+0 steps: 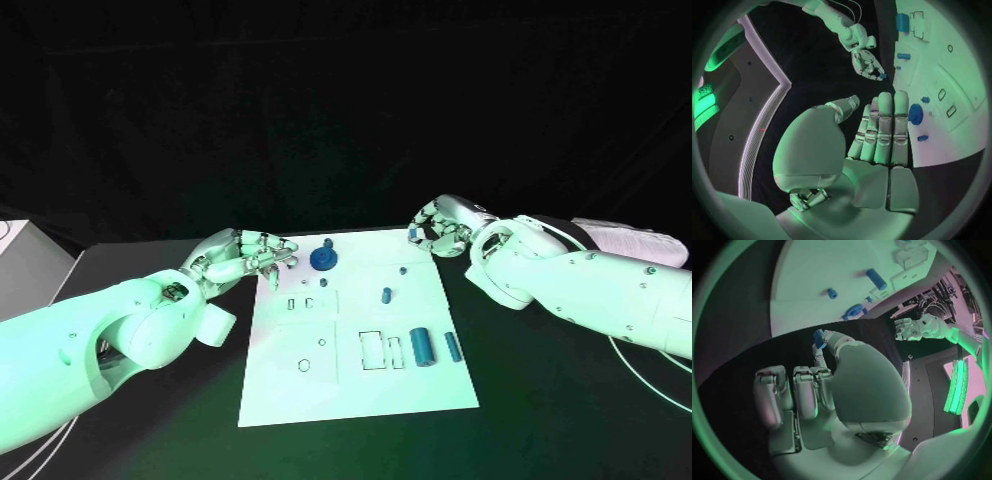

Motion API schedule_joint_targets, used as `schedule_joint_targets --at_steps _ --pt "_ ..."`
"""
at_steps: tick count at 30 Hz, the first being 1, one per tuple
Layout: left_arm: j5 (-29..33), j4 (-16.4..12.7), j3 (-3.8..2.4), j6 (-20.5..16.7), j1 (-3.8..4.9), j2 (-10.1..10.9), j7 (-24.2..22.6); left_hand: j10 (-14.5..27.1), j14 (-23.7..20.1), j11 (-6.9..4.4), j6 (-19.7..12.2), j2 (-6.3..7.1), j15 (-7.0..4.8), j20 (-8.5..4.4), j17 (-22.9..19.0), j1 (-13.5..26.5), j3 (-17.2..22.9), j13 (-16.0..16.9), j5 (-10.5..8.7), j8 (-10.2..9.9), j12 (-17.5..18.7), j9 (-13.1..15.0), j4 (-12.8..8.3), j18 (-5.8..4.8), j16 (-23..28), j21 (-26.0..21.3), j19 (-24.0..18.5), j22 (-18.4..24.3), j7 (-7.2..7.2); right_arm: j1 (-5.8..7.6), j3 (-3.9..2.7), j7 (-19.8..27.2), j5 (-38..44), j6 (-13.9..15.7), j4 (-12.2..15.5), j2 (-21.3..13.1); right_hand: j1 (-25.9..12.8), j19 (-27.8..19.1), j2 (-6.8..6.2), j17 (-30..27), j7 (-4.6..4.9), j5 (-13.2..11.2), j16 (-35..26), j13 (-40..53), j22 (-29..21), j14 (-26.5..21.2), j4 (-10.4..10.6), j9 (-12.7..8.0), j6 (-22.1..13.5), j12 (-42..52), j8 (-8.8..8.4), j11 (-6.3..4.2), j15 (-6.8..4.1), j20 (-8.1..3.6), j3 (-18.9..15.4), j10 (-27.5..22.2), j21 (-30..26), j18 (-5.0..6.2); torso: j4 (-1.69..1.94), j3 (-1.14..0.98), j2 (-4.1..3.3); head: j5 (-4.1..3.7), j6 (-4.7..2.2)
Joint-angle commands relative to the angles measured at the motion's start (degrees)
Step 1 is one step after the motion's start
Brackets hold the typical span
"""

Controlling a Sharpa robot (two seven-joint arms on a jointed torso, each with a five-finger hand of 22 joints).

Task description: Assemble the parts on the task board

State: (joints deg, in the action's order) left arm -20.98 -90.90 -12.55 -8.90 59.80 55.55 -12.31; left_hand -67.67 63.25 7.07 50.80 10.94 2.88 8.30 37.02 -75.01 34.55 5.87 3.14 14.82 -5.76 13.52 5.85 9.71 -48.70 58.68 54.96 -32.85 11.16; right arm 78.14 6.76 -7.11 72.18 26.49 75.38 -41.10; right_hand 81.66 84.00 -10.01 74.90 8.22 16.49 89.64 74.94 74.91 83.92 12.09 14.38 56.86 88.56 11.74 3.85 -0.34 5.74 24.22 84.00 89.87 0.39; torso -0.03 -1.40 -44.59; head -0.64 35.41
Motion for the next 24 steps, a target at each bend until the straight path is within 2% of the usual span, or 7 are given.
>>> schedule_joint_targets --at_steps 1,7,13,18,20,23,24 --pt "0.05 0.2 -0.04 0.37 0.01 -0.21 -0.48 0.31 -0.02 -0.11 -0.24 -0.56 -0.14 -0.05 0.08 0.15 0.11 0.08 -0.01 -0.12 0.39 0.07 -0.01 0.85 -0.09 0.3 -0.46 -0.08 -0.03 0.48 0.01 -5.61 1.2 -0.18 3.02 0.53 -0.3 6.0 0.21 15.1 -0.05 0.07 0.36 13.62 15.09 6.08 -0.04 0.08 0.28 0.24 0.19 -0.33 -0.37 -0.45 0.27 4.66 0.13 -0.39 -0.35 0.38 0.59 0.35 0.1" --pt "0.09 0.61 -0.03 0.34 0.01 -0.61 -0.37 0.31 -0.02 -0.11 -0.24 -0.56 -0.14 -0.05 0.08 0.15 0.11 0.08 -0.01 -0.12 0.39 0.07 -0.01 0.85 -0.09 0.3 -0.46 -0.08 -0.03 0.94 0.2 -11.76 -0.21 -2.45 7.15 2.82 -0.32 6.0 0.02 15.1 -0.06 0.09 0.36 13.45 15.09 6.08 -0.19 0.08 0.22 0.1 0.22 -0.35 -0.34 -0.44 0.34 4.5 0.13 -0.39 -0.37 0.91 1.27 0.62 0.35" --pt "0.11 0.4 -0.02 -0.01 0.0 -0.71 -0.35 0.32 -0.02 -0.11 -0.25 -0.54 -0.13 -0.04 0.09 0.15 0.11 0.1 -0.02 -0.12 0.38 0.07 -0.03 0.85 -0.09 0.32 -0.47 -0.09 -0.03 1.04 0.74 -17.5 -1.93 -5.9 8.16 6.79 -0.39 6.0 -0.09 15.1 0.02 0.06 0.36 13.12 15.09 6.08 -0.29 0.03 0.0 -0.18 0.17 -0.31 -0.29 -0.42 0.49 4.19 0.13 -0.39 -0.46 1.34 1.68 1.34 0.77" --pt "0.14 0.41 -0.02 -0.12 0.0 -0.75 -0.31 0.32 -0.02 -0.11 -0.25 -0.54 -0.13 -0.04 0.09 0.15 0.11 0.1 -0.02 -0.12 0.38 0.07 -0.03 0.85 -0.09 0.32 -0.47 -0.09 -0.03 0.99 1.12 -20.6 -1.91 -6.85 8.01 9.19 -0.4 6.0 -0.17 15.1 0.06 0.1 0.36 12.94 15.09 6.08 -0.38 0.02 -0.1 -0.33 0.16 -0.28 -0.26 -0.4 0.58 4.02 0.13 -0.39 -0.54 1.45 1.92 1.57 1.18" --pt "0.85 0.46 -0.02 -0.27 0.0 -0.77 -0.23 0.32 -0.02 -0.11 -0.25 -0.54 -0.13 -0.04 0.09 0.15 0.11 0.1 -0.02 -0.12 0.38 0.07 -0.03 0.85 -0.09 0.32 -0.47 -0.09 -0.03 0.89 1.27 -22.04 -1.36 -6.81 8.0 10.23 -0.42 6.0 -0.21 15.1 0.08 0.11 0.36 12.94 15.09 6.08 -0.4 0.01 -0.12 -0.33 0.16 -0.27 -0.24 -0.4 0.6 4.01 0.13 -0.39 -0.59 1.38 1.83 1.82 1.26" --pt "3.95 0.52 -0.02 -0.9 -0.01 -0.8 -0.23 0.33 -0.01 -0.09 -0.25 -0.56 -0.11 -0.02 0.1 0.2 0.1 0.13 -0.02 -0.11 0.36 0.09 0.0 0.85 -0.1 0.35 -0.49 -0.09 -0.01 0.46 1.46 -23.93 0.23 -6.08 8.13 11.56 -0.37 6.0 -0.24 15.1 0.07 0.15 0.36 13.02 15.09 6.08 -0.55 0.04 -0.04 -0.27 0.26 -0.26 -0.21 -0.37 0.73 4.08 0.13 -0.39 -0.68 1.31 1.79 3.22 1.54" --pt "4.9 0.55 -0.02 -1.17 -0.01 -0.83 -0.28 0.35 -0.01 -0.1 -0.26 -0.58 -0.12 -0.02 0.11 0.14 0.13 0.14 -0.01 -0.12 0.36 0.09 -0.04 0.85 -0.1 0.36 -0.49 -0.1 -0.02 0.22 1.51 -24.5 0.73 -5.65 8.2 11.95 -0.36 6.0 -0.25 15.1 0.07 0.16 0.36 13.0 15.09 6.08 -0.61 0.06 0.02 -0.28 0.32 -0.26 -0.2 -0.36 0.78 4.07 0.13 -0.39 -0.67 1.29 1.75 3.32 1.58"
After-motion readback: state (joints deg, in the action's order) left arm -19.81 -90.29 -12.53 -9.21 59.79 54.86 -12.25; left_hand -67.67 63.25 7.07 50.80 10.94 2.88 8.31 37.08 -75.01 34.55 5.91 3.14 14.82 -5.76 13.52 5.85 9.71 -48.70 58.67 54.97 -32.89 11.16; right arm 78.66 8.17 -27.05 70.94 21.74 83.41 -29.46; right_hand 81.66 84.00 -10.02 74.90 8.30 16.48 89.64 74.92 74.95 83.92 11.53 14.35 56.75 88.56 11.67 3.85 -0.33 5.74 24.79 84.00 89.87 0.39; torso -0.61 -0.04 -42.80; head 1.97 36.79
